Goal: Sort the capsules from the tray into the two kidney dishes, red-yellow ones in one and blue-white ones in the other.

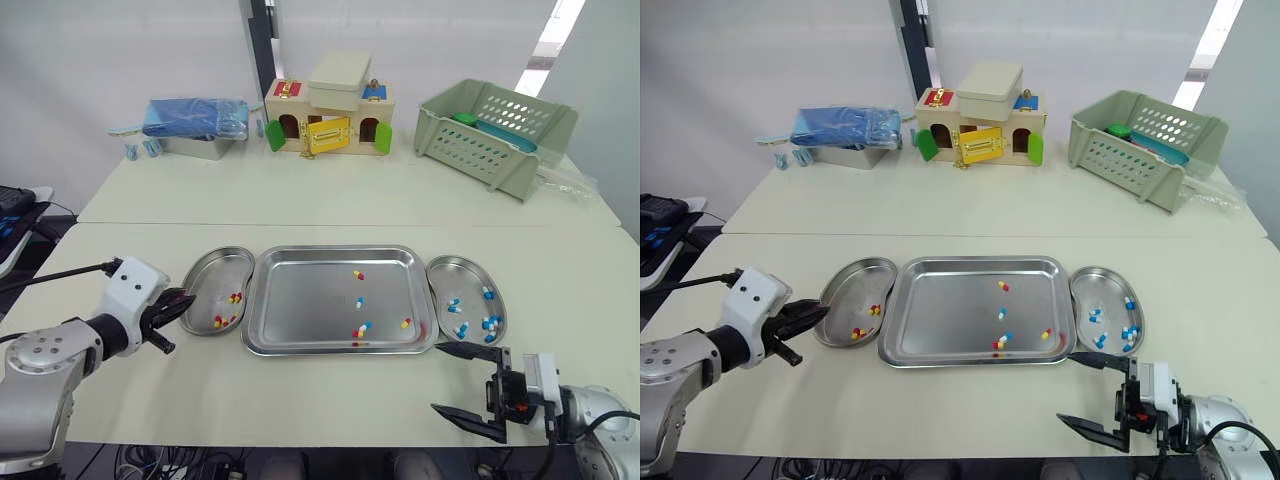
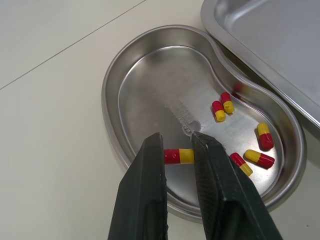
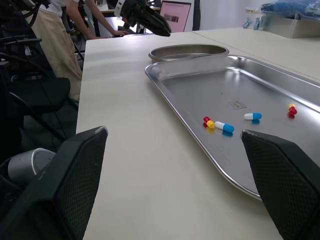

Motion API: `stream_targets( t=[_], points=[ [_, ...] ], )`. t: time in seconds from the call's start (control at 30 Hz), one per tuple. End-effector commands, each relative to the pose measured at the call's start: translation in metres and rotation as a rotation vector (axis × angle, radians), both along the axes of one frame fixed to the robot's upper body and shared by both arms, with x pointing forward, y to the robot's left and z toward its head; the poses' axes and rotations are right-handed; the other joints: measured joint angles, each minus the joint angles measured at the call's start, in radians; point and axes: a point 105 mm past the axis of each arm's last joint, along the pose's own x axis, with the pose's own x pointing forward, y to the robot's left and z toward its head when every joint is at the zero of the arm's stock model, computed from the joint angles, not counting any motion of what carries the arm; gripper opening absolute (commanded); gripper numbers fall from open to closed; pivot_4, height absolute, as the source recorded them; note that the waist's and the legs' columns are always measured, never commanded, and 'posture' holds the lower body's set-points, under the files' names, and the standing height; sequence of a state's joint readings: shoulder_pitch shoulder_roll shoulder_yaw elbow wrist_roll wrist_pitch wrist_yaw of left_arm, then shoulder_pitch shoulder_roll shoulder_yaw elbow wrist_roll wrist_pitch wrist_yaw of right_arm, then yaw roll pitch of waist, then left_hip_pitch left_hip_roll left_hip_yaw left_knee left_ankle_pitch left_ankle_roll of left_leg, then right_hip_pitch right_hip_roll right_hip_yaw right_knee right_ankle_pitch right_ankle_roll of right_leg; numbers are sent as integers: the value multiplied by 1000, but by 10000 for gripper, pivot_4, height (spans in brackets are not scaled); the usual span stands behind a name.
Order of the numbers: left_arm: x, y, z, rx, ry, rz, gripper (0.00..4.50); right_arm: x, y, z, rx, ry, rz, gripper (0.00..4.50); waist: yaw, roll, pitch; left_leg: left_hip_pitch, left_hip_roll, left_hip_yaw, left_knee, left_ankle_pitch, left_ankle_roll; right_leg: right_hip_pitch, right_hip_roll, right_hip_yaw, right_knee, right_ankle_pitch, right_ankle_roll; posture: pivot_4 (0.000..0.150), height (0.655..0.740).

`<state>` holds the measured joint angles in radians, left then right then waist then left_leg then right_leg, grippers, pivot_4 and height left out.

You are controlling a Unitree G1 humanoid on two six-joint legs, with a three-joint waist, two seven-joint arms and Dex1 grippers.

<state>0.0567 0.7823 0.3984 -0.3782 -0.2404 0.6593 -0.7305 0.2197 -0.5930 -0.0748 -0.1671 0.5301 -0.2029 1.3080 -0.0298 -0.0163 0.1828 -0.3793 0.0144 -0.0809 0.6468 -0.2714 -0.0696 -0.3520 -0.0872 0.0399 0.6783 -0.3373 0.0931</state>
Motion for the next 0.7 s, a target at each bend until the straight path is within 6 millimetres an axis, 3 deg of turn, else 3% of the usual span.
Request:
stream_targets(
  t=[0.03,0.23,0.6,0.63,0.7],
  points=[
    [0,5,7,6,-40,17,4502,0,0,6,12,-16,7,45000,0,0,0,0,0,0,0,0,0,0,0,0,0,0,0,1500,7400],
    [4,4,4,3,-26,13,4502,-1,-1,6,10,-16,-1,45000,0,0,0,0,0,0,0,0,0,0,0,0,0,0,0,1500,7400],
    [8,-2,4,-25,-19,-15,41064,-4,0,4,8,-6,-9,45000,0,0,0,0,0,0,0,0,0,0,0,0,0,0,0,1500,7400],
    [8,-2,3,-26,-17,-14,43808,-4,0,5,8,-8,-8,45000,0,0,0,0,0,0,0,0,0,0,0,0,0,0,0,1500,7400],
    [7,-1,2,-28,-15,-12,44699,-2,1,7,8,-13,-11,45000,0,0,0,0,0,0,0,0,0,0,0,0,0,0,0,1500,7400]
  ],
)
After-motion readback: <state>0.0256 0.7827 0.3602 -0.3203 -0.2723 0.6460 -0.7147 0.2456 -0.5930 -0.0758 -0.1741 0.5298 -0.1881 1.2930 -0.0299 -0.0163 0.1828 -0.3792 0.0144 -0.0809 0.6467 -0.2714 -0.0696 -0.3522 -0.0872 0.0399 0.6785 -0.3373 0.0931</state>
